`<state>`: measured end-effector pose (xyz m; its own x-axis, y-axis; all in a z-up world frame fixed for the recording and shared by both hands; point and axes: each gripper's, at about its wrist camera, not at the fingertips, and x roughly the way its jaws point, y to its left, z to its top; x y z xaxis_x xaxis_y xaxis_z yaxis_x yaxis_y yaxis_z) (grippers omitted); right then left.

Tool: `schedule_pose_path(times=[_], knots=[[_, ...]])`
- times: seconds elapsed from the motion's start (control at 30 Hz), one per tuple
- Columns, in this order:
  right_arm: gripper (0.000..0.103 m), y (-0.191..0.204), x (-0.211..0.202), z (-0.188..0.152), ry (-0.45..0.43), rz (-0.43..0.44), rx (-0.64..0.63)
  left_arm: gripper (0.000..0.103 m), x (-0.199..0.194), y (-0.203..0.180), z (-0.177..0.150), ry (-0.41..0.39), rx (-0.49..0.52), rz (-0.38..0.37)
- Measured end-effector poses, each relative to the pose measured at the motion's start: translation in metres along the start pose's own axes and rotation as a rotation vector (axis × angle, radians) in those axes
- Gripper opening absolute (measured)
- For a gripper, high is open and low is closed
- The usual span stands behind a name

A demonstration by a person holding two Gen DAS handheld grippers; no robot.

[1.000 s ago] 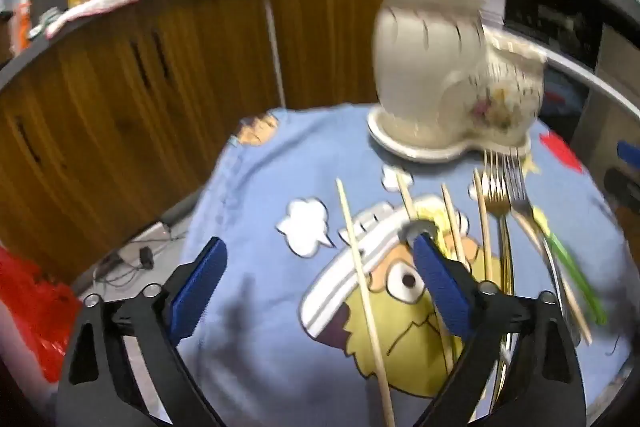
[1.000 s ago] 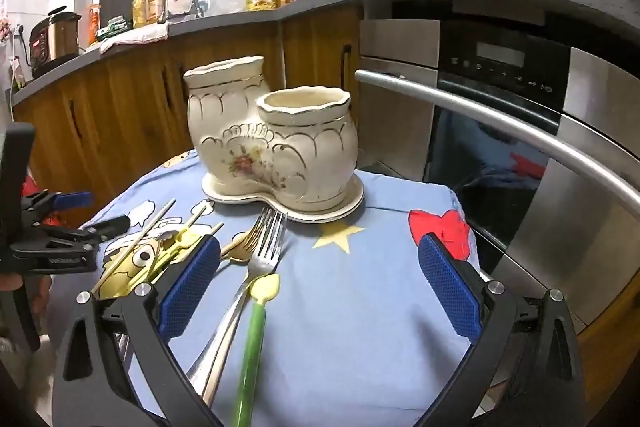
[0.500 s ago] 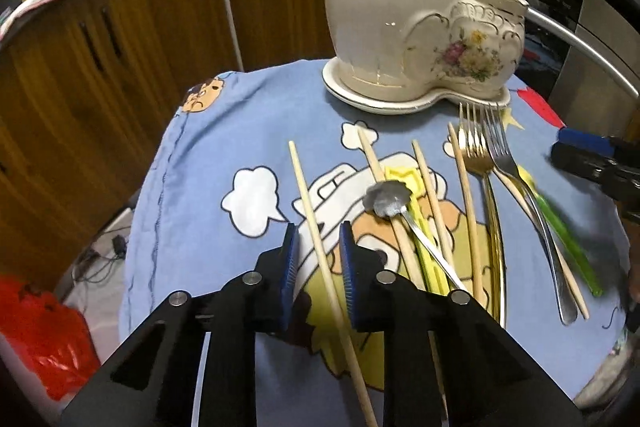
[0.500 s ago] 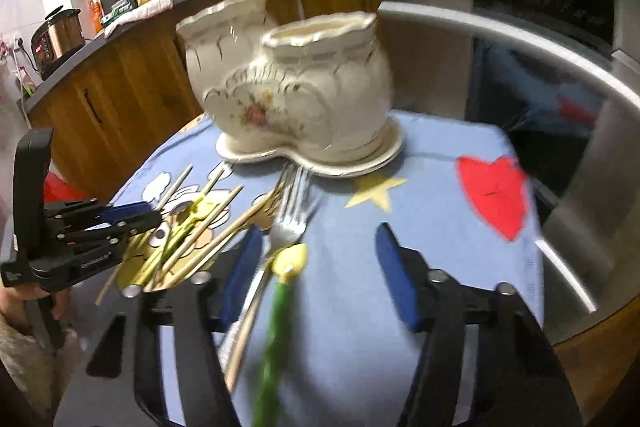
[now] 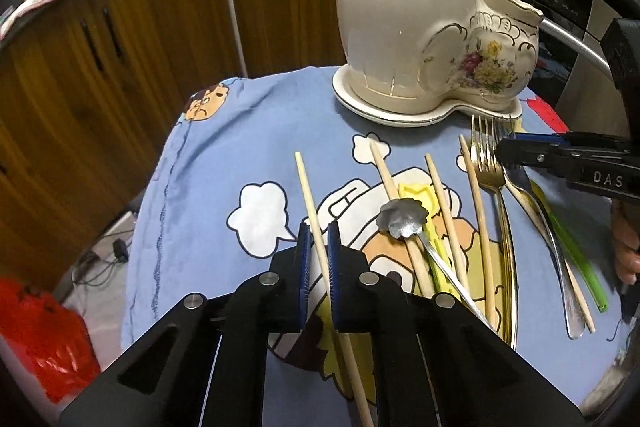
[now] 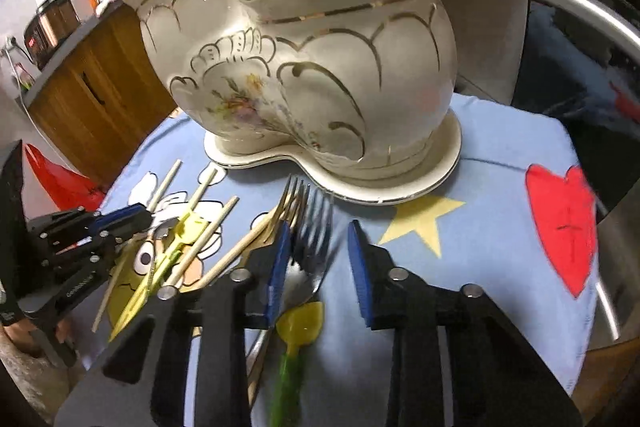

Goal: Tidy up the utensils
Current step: 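Close the left tool on a wooden chopstick while the right tool grasps a fork, then drop the chopstick into the tall holder with left tool while right drops fork into small holder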

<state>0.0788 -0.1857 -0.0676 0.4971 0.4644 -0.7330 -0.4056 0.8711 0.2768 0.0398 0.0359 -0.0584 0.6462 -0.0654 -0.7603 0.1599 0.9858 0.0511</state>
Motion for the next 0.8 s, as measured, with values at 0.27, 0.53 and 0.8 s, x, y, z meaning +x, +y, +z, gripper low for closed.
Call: schedule_pose_path(times=[0.27, 0.53, 0.8], knots=[[0.002, 0.010, -0.030, -0.017, -0.089, 0.044, -0.049, 0.005, -0.006, 0.004, -0.004, -0.030, -0.018, -0.030], [0.002, 0.037, -0.101, -0.010, -0.383, 0.012, -0.164, 0.005, -0.046, 0.001, 0.004, -0.169, -0.018, -0.055], [0.002, 0.043, -0.157, 0.032, -0.646, -0.094, -0.154, 0.005, -0.109, -0.006, 0.050, -0.422, -0.016, -0.117]])
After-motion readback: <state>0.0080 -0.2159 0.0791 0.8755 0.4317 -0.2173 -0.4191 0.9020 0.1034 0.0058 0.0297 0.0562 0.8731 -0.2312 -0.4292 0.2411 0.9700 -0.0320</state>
